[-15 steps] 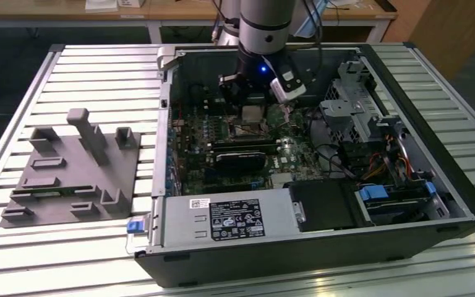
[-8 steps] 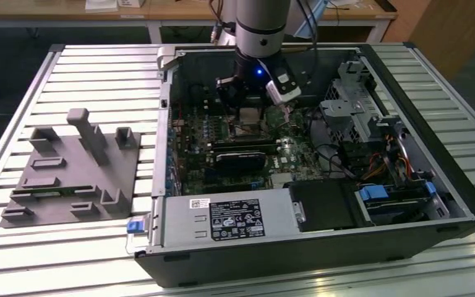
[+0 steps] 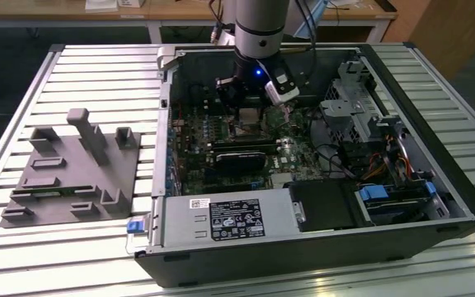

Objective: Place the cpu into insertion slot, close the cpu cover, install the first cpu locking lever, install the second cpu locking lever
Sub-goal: 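Place the cpu into insertion slot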

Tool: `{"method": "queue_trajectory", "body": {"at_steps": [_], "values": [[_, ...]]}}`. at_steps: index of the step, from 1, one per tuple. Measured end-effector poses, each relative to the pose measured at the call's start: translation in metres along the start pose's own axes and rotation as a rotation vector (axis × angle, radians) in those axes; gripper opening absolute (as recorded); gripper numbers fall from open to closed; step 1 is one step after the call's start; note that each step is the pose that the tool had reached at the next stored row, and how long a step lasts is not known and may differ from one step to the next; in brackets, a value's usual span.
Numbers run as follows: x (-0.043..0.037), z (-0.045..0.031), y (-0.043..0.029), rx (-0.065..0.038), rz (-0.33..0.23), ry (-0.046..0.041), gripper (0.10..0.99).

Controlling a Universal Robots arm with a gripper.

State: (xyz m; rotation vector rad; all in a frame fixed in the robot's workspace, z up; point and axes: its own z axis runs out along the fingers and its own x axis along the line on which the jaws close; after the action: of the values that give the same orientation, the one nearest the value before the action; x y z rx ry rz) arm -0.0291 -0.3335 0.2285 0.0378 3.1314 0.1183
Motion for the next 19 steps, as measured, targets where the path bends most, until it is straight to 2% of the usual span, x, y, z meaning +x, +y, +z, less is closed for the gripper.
{"method": "queue_trajectory", "body": {"at_steps": [3,19], "values": [[0.0,0.0001,0.0,0.0,0.007,-0.0006,0.541],[0.0,0.003,-0.0002,0.002,0.297,-0.0225,0.541]]}}
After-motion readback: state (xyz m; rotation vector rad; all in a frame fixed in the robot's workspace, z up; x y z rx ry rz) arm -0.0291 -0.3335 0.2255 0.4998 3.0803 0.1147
